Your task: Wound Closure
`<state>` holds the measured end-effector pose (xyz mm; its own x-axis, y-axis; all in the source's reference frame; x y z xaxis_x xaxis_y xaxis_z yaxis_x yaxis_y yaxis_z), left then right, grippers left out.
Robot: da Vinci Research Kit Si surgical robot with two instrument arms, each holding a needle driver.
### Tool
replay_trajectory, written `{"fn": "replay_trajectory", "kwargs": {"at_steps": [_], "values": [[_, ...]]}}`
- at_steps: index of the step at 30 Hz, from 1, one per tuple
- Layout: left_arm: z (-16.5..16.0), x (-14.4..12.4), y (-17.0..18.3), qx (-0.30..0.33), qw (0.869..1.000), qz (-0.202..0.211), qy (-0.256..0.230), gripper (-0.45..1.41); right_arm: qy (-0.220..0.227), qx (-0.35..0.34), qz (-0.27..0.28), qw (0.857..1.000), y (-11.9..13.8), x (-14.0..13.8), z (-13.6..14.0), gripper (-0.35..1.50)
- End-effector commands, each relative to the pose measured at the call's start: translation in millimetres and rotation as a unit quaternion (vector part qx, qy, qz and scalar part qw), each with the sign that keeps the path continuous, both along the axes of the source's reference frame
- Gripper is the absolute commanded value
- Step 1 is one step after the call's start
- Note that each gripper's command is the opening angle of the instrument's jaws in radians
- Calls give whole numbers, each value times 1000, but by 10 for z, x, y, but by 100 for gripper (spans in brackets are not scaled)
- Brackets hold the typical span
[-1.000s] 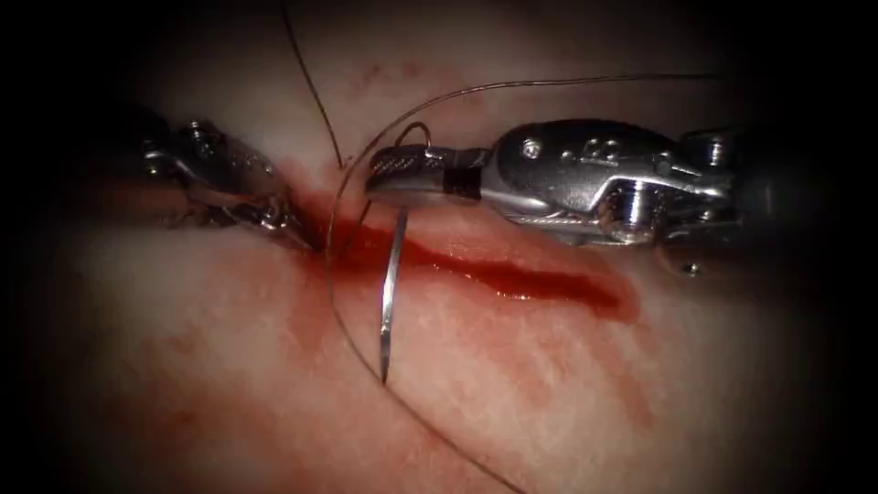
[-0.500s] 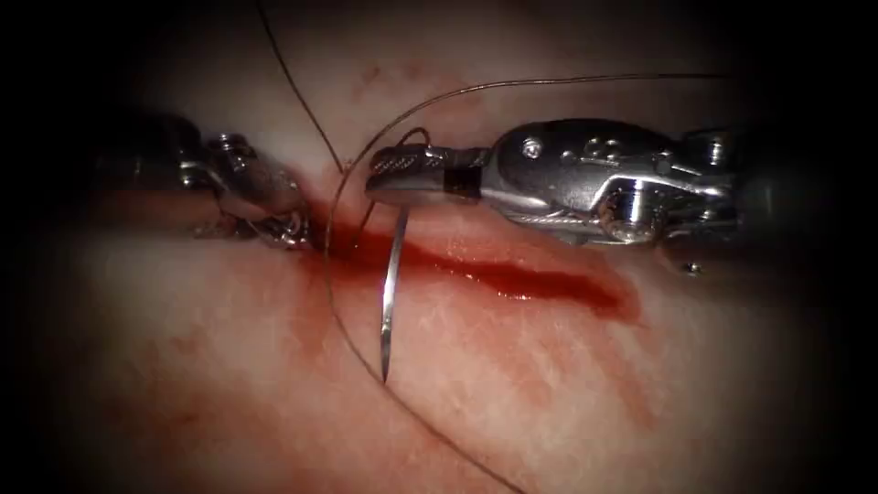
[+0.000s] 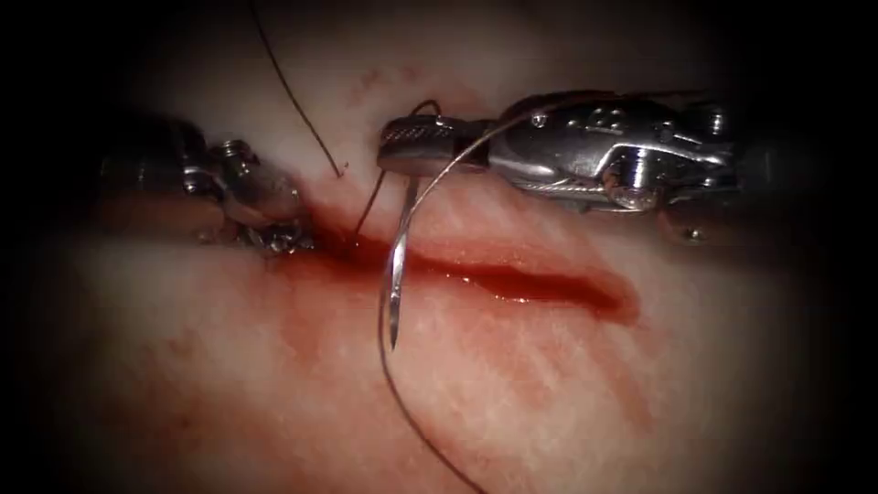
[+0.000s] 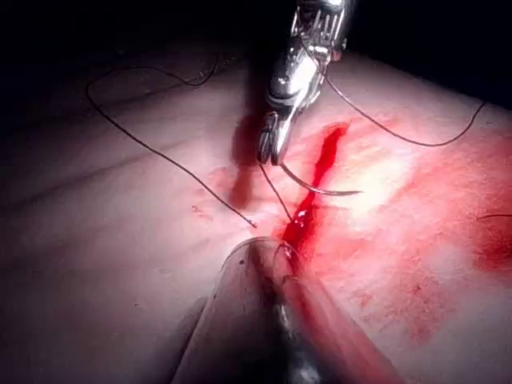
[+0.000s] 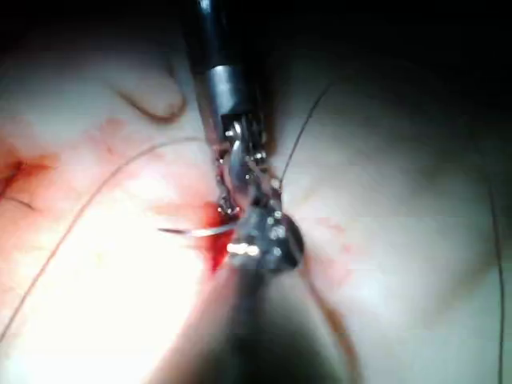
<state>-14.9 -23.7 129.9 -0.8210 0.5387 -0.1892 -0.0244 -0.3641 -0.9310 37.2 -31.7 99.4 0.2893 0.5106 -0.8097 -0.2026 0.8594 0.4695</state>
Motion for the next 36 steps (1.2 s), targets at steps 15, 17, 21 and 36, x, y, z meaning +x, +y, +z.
{"fn": "replay_trajectory", "kwargs": {"at_steps": [15,17,21,36], "values": [[-24,3,8,-13,999,-32,-4,71,-9,-5,50,999,33,23,33,-35],[-26,5,6,-16,999,-34,-4,69,-9,-3,54,998,37,28,39,-35],[-27,9,3,-20,999,-38,-3,69,-10,-2,62,998,38,38,50,-35],[-40,12,-1,-20,999,-43,-3,67,-16,-6,70,997,39,55,60,-35]]}}
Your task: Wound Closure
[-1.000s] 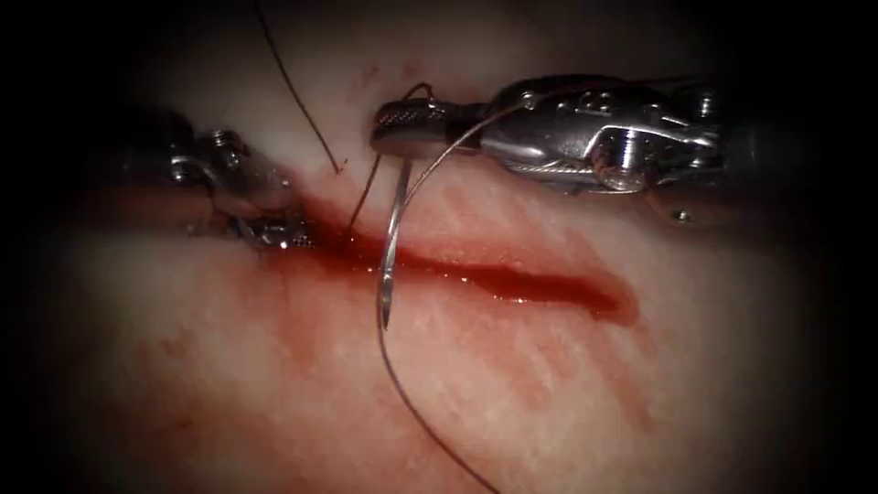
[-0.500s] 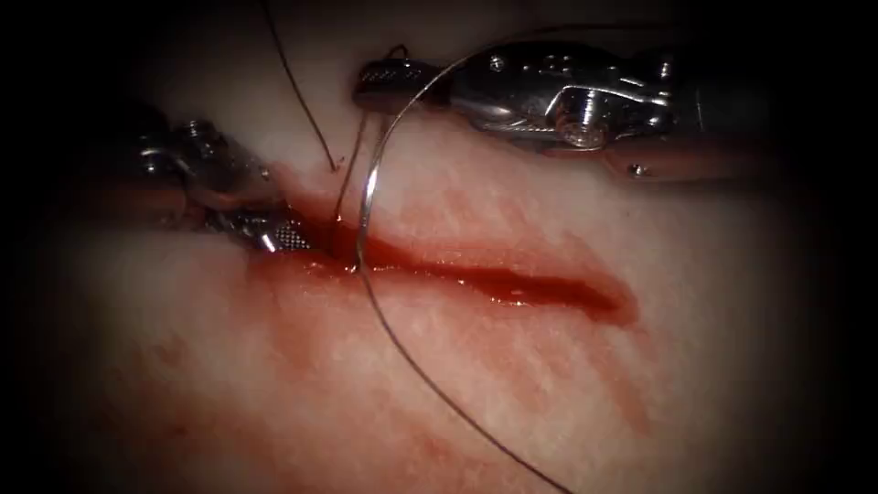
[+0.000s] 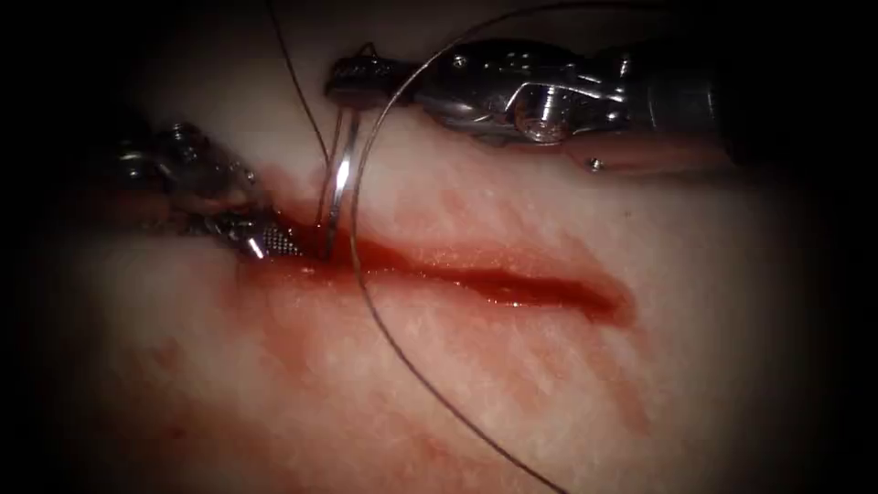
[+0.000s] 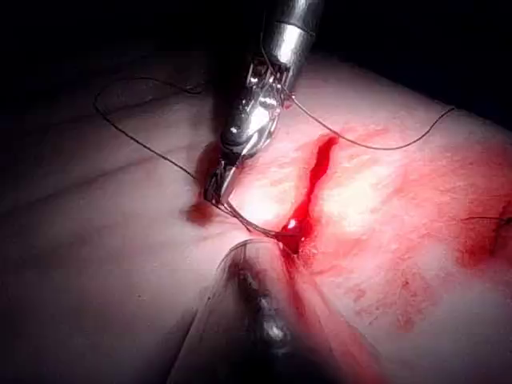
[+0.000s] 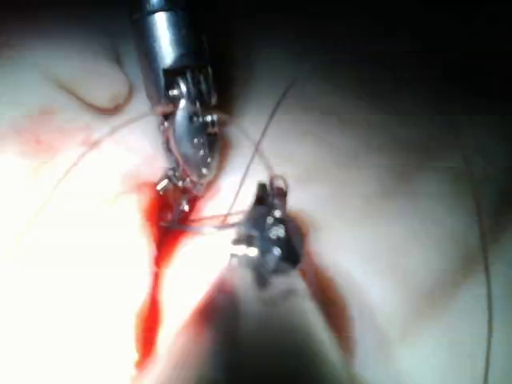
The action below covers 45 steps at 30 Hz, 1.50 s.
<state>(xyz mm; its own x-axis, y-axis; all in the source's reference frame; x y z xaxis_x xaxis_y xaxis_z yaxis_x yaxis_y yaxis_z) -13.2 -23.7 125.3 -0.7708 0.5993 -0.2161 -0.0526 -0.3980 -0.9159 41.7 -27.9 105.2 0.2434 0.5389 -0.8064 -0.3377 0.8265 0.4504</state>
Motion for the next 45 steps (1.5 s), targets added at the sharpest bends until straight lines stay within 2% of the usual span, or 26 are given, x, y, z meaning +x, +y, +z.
{"fn": "replay_trajectory", "kwargs": {"at_steps": [1,13,26,37,41,45], "values": [[5,-5,-1,0,1000,-1,0,67,1,0,0,1000,-1,11,2,-35],[4,-3,1,-2,1000,-3,0,67,-22,-35,-21,999,-32,21,-12,-35],[5,0,4,-5,1000,-7,1,67,-24,-40,-24,999,-49,26,-16,-35],[-10,8,24,-17,999,-46,13,66,-33,-41,-31,998,-59,30,-20,-35],[-15,11,28,-18,998,-54,16,66,-29,-7,-17,999,-57,30,-22,-35],[-34,26,37,-28,996,-84,26,66,-35,13,-14,999,-60,30,-22,-35]]}}
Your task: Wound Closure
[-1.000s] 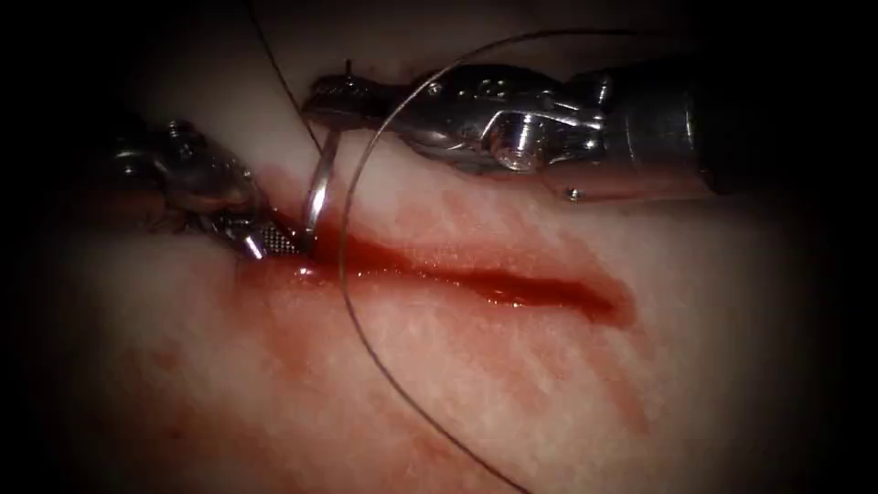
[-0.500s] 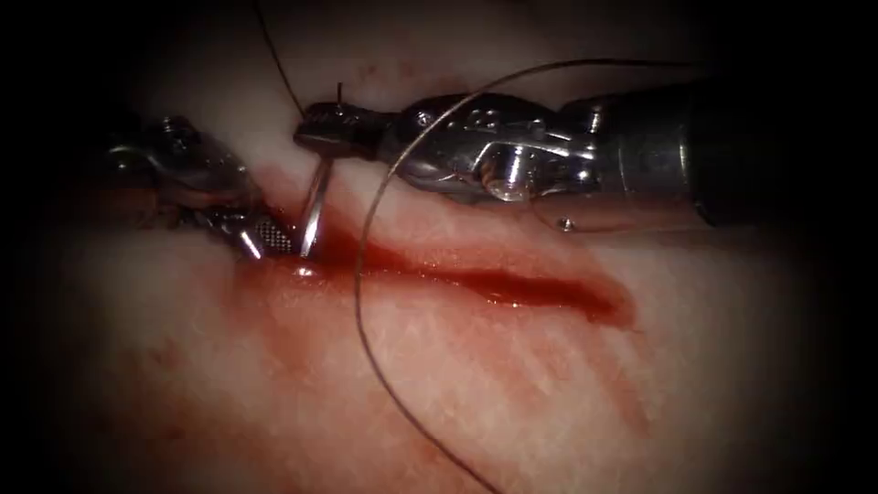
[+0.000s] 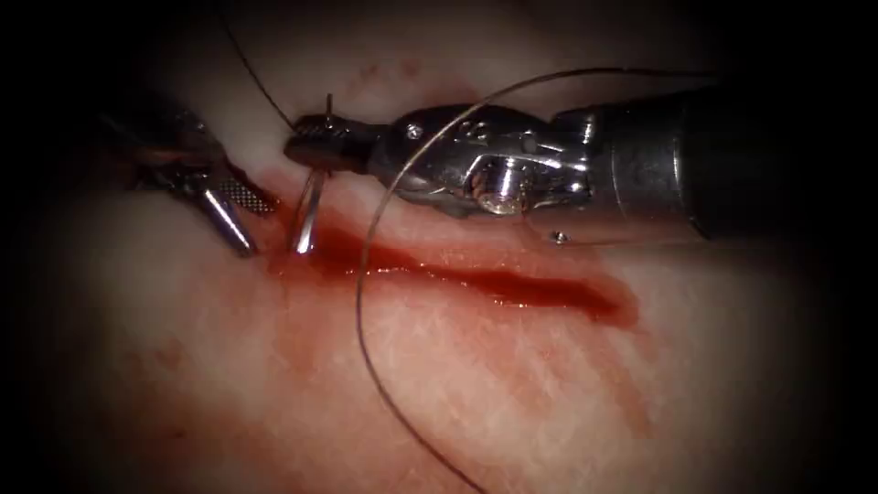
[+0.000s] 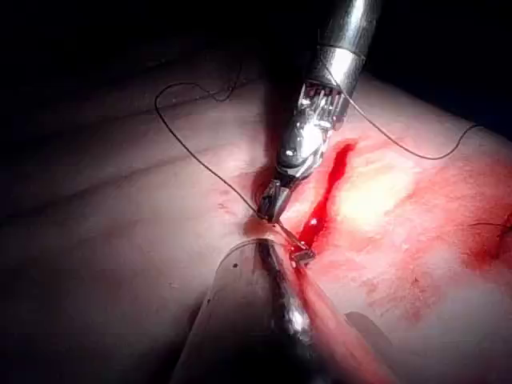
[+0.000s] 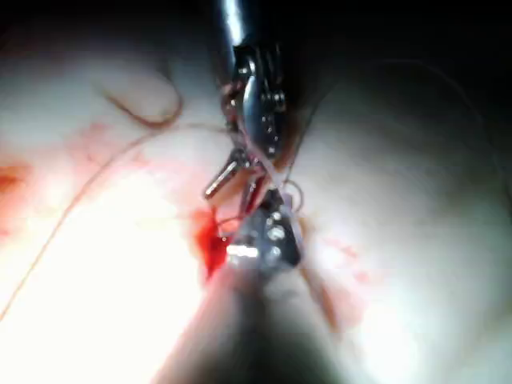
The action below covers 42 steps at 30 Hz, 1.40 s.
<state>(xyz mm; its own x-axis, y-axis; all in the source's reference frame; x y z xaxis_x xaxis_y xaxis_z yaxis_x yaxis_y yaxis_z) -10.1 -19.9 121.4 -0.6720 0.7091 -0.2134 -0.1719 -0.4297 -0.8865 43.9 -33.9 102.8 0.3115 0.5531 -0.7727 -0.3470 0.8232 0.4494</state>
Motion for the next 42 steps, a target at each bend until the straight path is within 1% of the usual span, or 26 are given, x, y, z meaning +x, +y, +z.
{"fn": "replay_trajectory", "kwargs": {"at_steps": [1,5,7,11,14,21,24,28,29,36,42], "values": [[1,-2,0,-5,1000,-4,-2,66,-3,0,-3,1000,-1,8,2,-35],[-27,15,-3,-28,999,-23,1,59,1,8,-25,1000,-2,4,1,-35],[-39,19,-16,-41,999,-32,5,57,8,16,-45,999,1,0,2,-35],[-48,13,-39,-57,997,-41,10,56,11,15,-58,998,5,-3,5,-35],[-53,3,-55,-67,997,-43,11,56,17,16,-70,997,8,-3,5,-35],[-56,-27,-81,-69,997,-38,5,54,28,18,-86,996,16,-5,2,-35],[-54,-33,-86,-68,997,-38,3,54,31,21,-95,995,16,-5,3,-35],[-53,-35,-88,-67,997,-37,3,54,36,22,-103,994,14,-4,2,-35],[-53,-35,-88,-67,997,-38,3,54,38,20,-113,993,12,-4,2,-35],[-55,-35,-90,-66,997,-37,3,54,33,71,-105,991,3,0,1,-35],[-56,-33,-91,-66,997,-35,2,54,36,80,-111,990,-1,1,-1,-35]]}}
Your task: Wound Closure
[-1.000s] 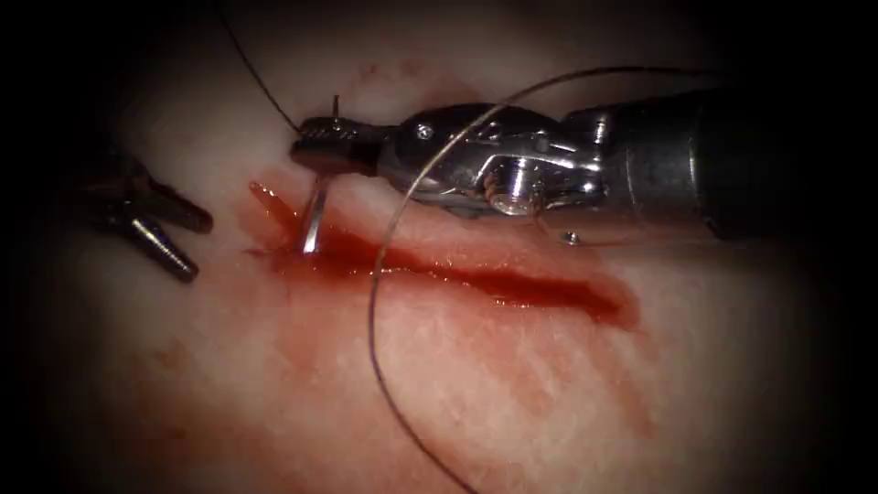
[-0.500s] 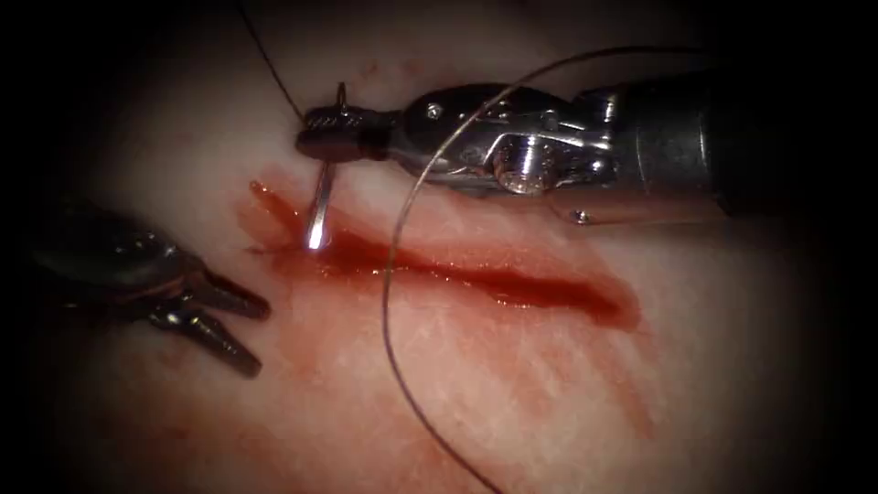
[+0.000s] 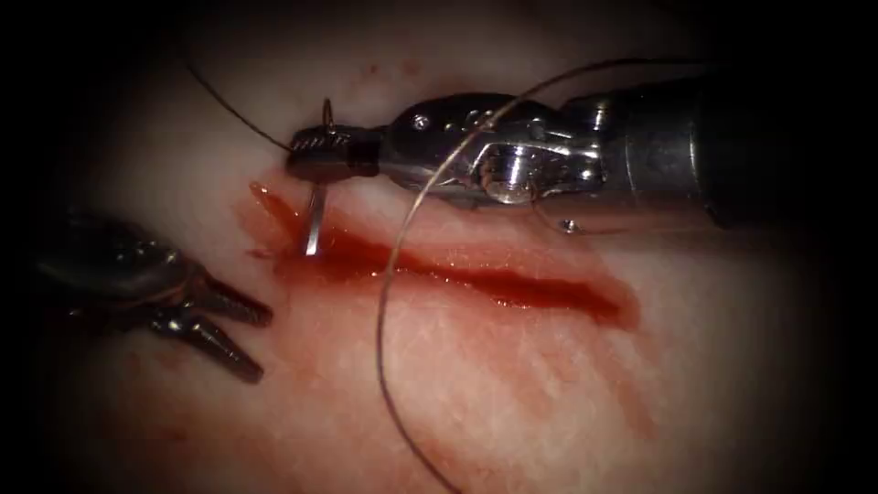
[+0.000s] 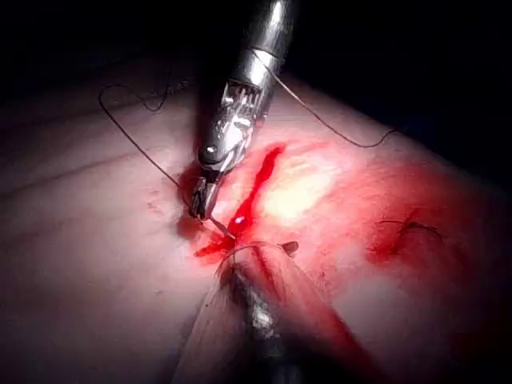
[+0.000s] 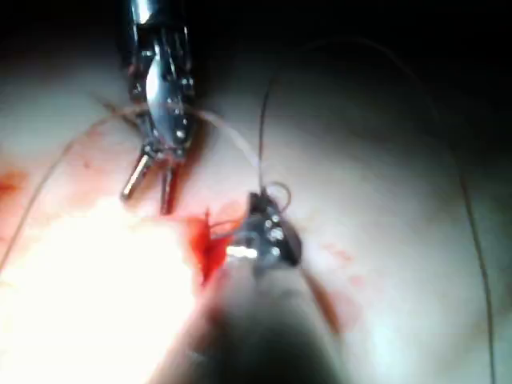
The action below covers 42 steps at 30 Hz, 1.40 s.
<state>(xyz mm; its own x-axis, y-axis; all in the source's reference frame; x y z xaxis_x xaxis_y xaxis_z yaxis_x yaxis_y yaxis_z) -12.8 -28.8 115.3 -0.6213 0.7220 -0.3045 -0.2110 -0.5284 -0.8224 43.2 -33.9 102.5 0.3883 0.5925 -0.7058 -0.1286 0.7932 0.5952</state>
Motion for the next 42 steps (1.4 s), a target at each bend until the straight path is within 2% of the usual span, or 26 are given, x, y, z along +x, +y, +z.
{"fn": "replay_trajectory", "kwargs": {"at_steps": [1,8,18,33,42], "values": [[5,-5,-3,0,1000,1,-1,54,1,3,2,1000,0,8,1,-35],[-6,-10,-13,-3,1000,2,-3,54,-11,32,20,999,5,6,1,-35],[-38,-24,-33,-7,1000,17,-18,49,-12,56,22,998,5,7,0,-35],[7,-24,-40,-19,999,30,-21,49,-9,95,16,995,2,8,-2,-35],[12,-22,-41,-19,999,34,-21,49,-4,127,3,992,-4,10,-5,-35]]}}
